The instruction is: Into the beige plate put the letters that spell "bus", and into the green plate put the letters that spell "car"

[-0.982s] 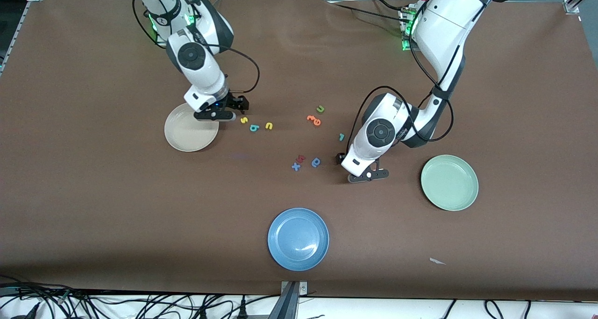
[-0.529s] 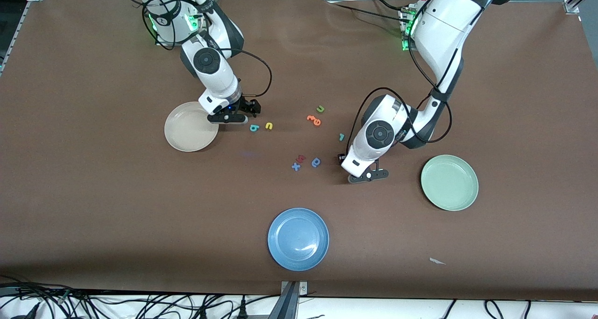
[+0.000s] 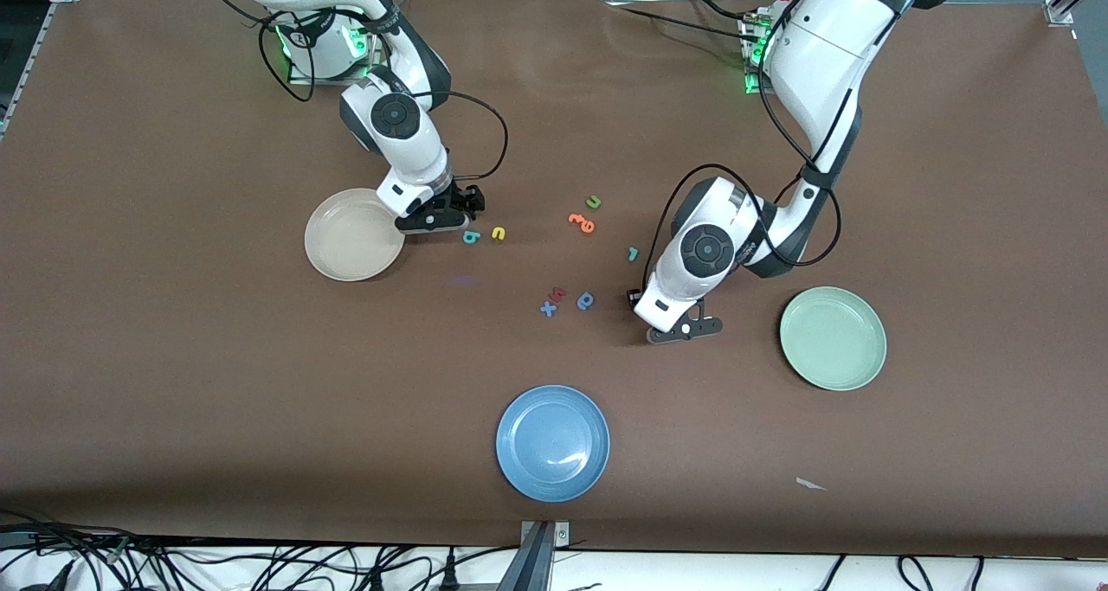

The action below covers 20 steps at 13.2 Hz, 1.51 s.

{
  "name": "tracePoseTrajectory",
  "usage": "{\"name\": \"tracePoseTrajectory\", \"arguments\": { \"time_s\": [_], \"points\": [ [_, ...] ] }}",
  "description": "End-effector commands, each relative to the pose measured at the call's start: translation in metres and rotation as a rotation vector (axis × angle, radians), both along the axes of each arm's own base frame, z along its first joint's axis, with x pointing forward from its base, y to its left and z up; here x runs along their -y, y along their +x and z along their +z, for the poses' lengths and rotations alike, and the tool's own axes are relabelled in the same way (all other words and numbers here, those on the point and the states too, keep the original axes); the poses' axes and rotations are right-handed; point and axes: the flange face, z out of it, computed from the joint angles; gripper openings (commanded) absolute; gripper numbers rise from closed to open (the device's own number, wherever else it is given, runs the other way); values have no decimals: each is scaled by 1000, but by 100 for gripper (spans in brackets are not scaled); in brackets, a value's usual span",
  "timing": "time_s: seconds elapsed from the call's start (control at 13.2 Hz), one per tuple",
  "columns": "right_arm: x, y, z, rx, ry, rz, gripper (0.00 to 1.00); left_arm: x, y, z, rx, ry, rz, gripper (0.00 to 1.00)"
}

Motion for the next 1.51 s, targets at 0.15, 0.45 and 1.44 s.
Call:
{"name": "tracePoseTrajectory", "arguments": {
  "time_s": [0.15, 0.45, 1.44],
  "points": [
    [0, -8, -21, -12, -30, 49, 97, 1, 3, -2, 6, 9, 1, 53],
    [-1, -6, -18, -4, -25, 48, 92, 0, 1, -5, 2, 15, -2, 44],
    [-9, 1, -9, 46, -10, 97, 58, 0, 2, -9, 3, 19, -20, 27]
  ]
}}
